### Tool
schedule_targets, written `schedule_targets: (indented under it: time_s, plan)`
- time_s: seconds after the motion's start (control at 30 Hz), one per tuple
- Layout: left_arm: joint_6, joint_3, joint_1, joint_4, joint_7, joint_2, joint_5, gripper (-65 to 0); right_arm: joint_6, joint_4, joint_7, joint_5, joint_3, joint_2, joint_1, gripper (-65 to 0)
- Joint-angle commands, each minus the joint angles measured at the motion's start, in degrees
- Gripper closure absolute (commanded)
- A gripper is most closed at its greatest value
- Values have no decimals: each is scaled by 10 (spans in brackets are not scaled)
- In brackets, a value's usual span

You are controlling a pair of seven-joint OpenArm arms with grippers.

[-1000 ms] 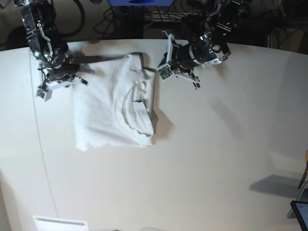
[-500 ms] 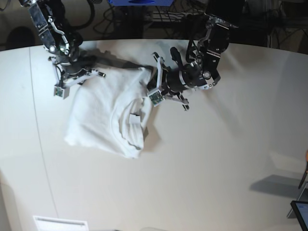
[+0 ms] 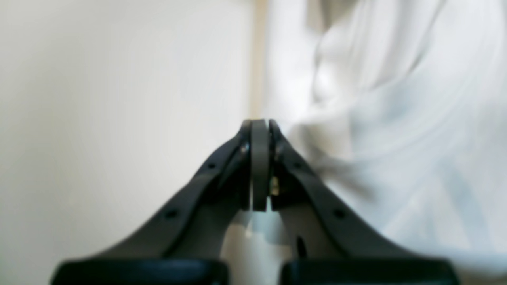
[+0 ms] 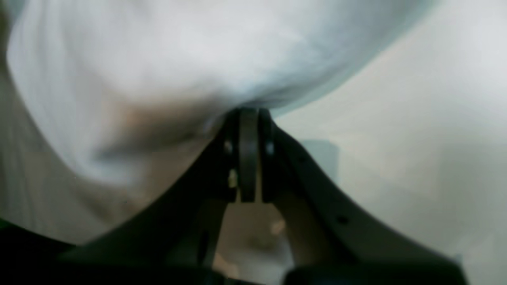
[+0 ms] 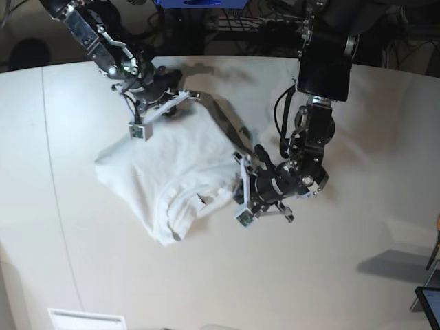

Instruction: Fold the T-shirt properly

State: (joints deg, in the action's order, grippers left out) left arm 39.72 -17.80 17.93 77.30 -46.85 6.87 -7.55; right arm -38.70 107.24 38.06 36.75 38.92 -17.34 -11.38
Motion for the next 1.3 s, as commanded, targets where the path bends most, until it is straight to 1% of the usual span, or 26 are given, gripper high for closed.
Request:
schedule_targets:
  time_s: [0.0, 0.07, 0.13, 0.2, 0.27, 0.33, 0.37, 0.43, 0.5, 0.57, 0.63, 0.73, 0.83, 0.87, 0.9, 1.0, 1.1, 1.27]
  plan:
    - [3, 1, 27, -5, 14, -10, -4, 0, 3, 8, -5, -3, 7, 9, 10, -16]
    - [3, 3, 50, -35, 15, -26, -4, 0, 3, 8, -5, -5, 21, 19, 17, -16]
    - [3, 4, 76, -61, 23, -37, -4, 0, 3, 8, -5, -4, 37, 22, 25, -16]
    - [3, 4, 95, -68, 36, -37, -4, 0, 2, 8, -5, -5, 43, 19, 24, -16]
    - [3, 4, 112, -67, 35, -30, -4, 0, 1, 8, -5, -7, 39, 17, 8, -16]
    - [3, 15, 117, -58, 35, -16, -5, 0, -13, 8, -6, -7, 14, 9, -8, -16]
    - [3, 27, 113, -42, 34, -8, -5, 0, -13, 11, -6, -7, 2, 3, -19, -16]
    - [3, 51, 92, -7, 34, 3, -5, 0, -13, 15, -7, -8, -25, -3, -37, -16]
    - [3, 75, 60, 37, 27, 24, -6, 0, -13, 16, -8, -8, -62, -7, -57, -16]
    - [3, 94, 21, 88, -9, 41, -9, 0, -13, 16, -9, -8, -106, -7, -79, -16]
    - [3, 112, -28, 144, -31, 50, -9, 0, -13, 16, -10, -8, -144, -7, -92, -16]
    - [3, 131, -119, 233, -38, 64, -9, 0, -13, 16, -10, -8, -191, -8, -92, -16]
    - [3, 132, -189, 284, -39, 75, -9, 0, -13, 16, -8, -8, -226, -10, -82, -16]
    - [3, 132, -205, 290, -38, 77, -9, 0, -13, 16, -7, -8, -234, -14, -77, -16]
    - [3, 132, -220, 294, -37, 77, -9, 0, -13, 16, -8, -8, -239, -26, -71, -16]
    - [3, 132, -243, 285, -36, 76, -8, 0, -9, 16, -8, -7, -245, -38, -46, -16]
    - [3, 123, -240, 267, -36, 72, -8, 0, -4, 16, -6, -7, -245, -49, -16, -16]
    - [3, 114, -209, 235, -36, 39, -5, 0, -1, 10, -5, -6, -245, -55, 38, -16]
